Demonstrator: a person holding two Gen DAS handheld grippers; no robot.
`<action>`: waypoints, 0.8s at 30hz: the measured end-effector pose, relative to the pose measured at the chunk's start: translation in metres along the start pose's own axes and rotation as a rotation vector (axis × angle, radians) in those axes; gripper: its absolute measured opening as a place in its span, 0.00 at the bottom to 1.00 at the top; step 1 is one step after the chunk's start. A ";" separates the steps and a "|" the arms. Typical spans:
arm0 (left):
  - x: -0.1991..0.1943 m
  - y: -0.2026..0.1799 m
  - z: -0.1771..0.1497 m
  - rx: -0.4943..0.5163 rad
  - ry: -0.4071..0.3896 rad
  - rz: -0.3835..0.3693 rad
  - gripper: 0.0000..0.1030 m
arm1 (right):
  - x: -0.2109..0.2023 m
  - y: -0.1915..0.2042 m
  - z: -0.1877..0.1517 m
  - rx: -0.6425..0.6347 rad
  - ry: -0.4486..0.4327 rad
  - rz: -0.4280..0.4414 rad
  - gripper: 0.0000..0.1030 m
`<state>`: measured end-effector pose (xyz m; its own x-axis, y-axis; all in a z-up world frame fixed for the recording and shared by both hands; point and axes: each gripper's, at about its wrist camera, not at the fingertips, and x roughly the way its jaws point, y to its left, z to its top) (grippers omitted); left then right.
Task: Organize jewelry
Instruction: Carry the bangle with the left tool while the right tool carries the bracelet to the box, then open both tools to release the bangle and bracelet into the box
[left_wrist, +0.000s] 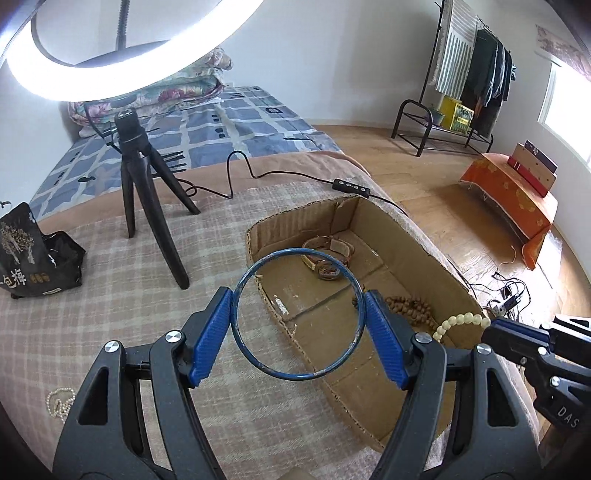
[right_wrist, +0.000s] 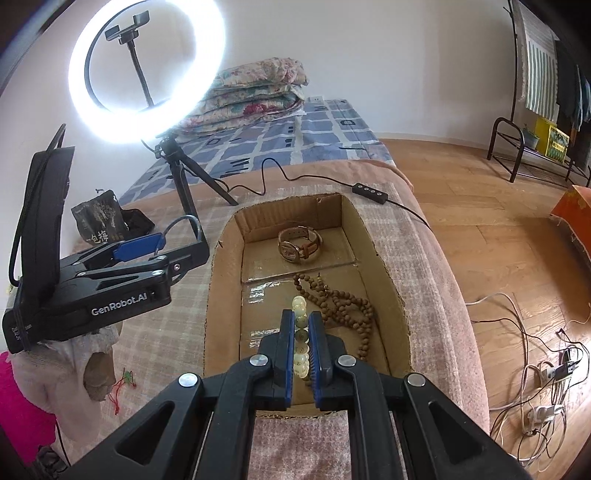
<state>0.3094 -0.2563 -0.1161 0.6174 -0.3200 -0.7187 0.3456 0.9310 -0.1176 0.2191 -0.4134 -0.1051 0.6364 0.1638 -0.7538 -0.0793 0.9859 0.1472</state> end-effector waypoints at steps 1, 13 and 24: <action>0.003 -0.003 0.001 0.003 0.003 0.000 0.71 | 0.001 0.000 -0.001 -0.003 0.002 -0.001 0.05; 0.023 -0.009 0.002 -0.001 0.027 0.002 0.72 | 0.010 -0.010 -0.007 0.013 0.022 0.011 0.07; 0.019 -0.006 0.005 -0.013 0.020 0.012 0.79 | 0.007 -0.011 -0.009 0.010 0.005 -0.005 0.57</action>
<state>0.3227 -0.2691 -0.1258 0.6076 -0.3050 -0.7334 0.3286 0.9371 -0.1175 0.2175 -0.4225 -0.1174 0.6330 0.1586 -0.7577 -0.0685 0.9864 0.1492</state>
